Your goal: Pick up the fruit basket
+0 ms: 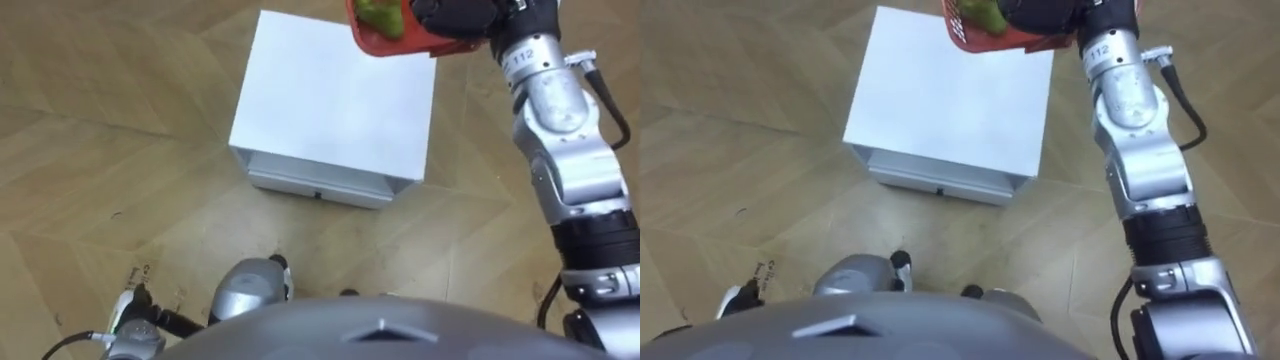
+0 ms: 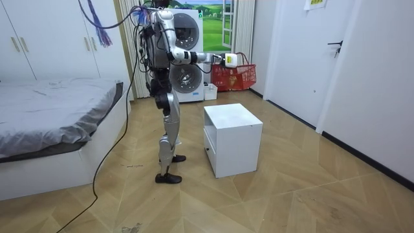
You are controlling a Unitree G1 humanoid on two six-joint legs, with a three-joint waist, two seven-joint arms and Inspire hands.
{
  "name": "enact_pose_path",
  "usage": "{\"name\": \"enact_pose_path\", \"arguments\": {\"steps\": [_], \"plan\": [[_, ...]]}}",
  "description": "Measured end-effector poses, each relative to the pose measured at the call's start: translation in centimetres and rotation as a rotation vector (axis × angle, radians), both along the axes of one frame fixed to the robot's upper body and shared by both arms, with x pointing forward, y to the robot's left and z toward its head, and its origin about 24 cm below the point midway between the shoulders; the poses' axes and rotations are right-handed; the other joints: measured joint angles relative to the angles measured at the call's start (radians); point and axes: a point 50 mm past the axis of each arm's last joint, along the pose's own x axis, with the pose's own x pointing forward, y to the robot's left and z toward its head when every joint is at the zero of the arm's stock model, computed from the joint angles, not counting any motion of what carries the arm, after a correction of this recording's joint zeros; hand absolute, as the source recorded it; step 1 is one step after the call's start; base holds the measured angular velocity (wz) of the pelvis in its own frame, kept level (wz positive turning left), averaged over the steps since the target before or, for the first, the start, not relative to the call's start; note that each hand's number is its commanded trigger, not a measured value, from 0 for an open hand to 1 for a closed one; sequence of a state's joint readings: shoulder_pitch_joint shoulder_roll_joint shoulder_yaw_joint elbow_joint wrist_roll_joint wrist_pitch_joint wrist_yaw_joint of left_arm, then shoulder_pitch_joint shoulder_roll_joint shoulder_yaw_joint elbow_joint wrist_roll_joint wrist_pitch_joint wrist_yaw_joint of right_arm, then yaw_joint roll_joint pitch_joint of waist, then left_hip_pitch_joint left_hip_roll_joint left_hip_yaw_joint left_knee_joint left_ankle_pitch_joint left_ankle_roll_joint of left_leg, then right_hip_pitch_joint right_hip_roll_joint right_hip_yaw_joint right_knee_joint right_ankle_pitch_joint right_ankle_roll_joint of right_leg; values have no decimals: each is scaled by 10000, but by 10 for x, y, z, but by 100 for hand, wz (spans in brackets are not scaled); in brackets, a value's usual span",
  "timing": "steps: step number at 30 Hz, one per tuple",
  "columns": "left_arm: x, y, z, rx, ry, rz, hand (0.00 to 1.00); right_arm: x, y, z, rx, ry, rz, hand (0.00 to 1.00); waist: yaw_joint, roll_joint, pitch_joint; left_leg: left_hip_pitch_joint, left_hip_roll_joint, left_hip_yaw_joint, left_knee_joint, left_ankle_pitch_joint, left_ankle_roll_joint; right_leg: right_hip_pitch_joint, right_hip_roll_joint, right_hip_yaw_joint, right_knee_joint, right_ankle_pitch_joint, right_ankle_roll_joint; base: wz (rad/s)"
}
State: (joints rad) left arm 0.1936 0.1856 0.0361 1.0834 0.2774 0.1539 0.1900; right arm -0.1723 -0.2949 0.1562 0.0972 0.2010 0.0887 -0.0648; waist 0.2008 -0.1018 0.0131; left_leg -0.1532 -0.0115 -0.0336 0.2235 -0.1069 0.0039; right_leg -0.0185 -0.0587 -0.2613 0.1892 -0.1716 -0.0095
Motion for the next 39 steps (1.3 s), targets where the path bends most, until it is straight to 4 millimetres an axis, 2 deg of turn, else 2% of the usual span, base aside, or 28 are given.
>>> {"name": "enact_pose_path", "arguments": {"steps": [2,3,6,11,15,20,23,27,30,31,33,34,35,36,39], "plan": [[-1,0,0,-26,39,-9,0,6,1,-7,-7,405,7,100,-7,-53,16,-159,-33,-112,132,-13,10,-41,37,-131,10,-4,0,16],[-2,0,0,-25,46,-8,0,10,1,-12,19,610,-56,100,45,-120,-16,-316,-32,-117,175,-18,13,-165,32,-144,11,-5,-1,15],[-1,2,0,-15,45,40,0,16,4,-16,228,849,-207,100,65,-131,0,-777,-78,-352,458,-19,19,-406,78,-246,5,18,-1,19],[-1,4,1,7,42,73,0,24,5,-16,205,958,-367,100,381,66,113,-1138,-111,-452,539,-14,40,-767,22,-472,162,12,9,7],[0,6,1,-88,39,46,0,26,1,-28,46,1539,-671,100,537,154,107,-1301,-142,-529,513,-13,42,-911,-61,-670,220,-9,35,7],[-3,6,1,-132,182,64,0,25,-2,-41,-31,2101,-991,100,544,192,124,-1413,-185,-545,530,-23,77,-1022,-138,-783,364,-79,109,9],[-5,6,0,-143,321,60,0,22,-9,-54,-41,2677,-1353,100,534,306,197,-1565,-199,-547,688,-73,160,-1065,-246,-930,369,-99,143,6],[-7,7,0,-106,404,83,0,19,-15,-63,-139,3059,-1744,100,533,512,192,-2046,-230,-518,990,-111,224,-1498,-273,-953,601,-112,164,0],[-7,11,2,-12,386,57,0,18,-16,-66,-161,3182,-1788,99,533,581,196,-2199,-237,-503,1112,-128,250,-1636,-285,-959,703,-113,165,0],[-7,11,2,0,389,55,0,18,-16,-66,-162,3183,-1791,78,528,590,200,-2221,-238,-503,1141,-134,260,-1642,-284,-965,705,-113,165,0],[-7,11,2,0,380,33,0,17,-18,-69,-187,3330,-1857,78,521,627,197,-2272,-242,-512,1210,-163,292,-1651,-292,-979,740,-116,171,0],[-7,11,2,-10,386,5,0,16,-18,-70,-197,3378,-1875,75,516,639,198,-2284,-239,-503,1232,-175,300,-1665,-304,-973,761,-118,173,0],[-6,10,1,-35,390,-35,0,15,-19,-72,-190,3492,-1915,48,534,657,194,-2311,-239,-473,1261,-179,307,-1730,-313,-955,837,-121,179,-5],[-6,9,1,-52,387,-109,0,14,-21,-75,-139,3645,-1988,0,535,705,186,-2371,-232,-458,1375,-207,334,-1757,-313,-952,860,-122,181,-8],[-5,9,1,-58,356,-133,0,11,-21,-83,-16,3999,-1970,0,528,780,177,-2425,-224,-397,1502,-240,363,-1820,-332,-916,952,-129,195,-6]]}}
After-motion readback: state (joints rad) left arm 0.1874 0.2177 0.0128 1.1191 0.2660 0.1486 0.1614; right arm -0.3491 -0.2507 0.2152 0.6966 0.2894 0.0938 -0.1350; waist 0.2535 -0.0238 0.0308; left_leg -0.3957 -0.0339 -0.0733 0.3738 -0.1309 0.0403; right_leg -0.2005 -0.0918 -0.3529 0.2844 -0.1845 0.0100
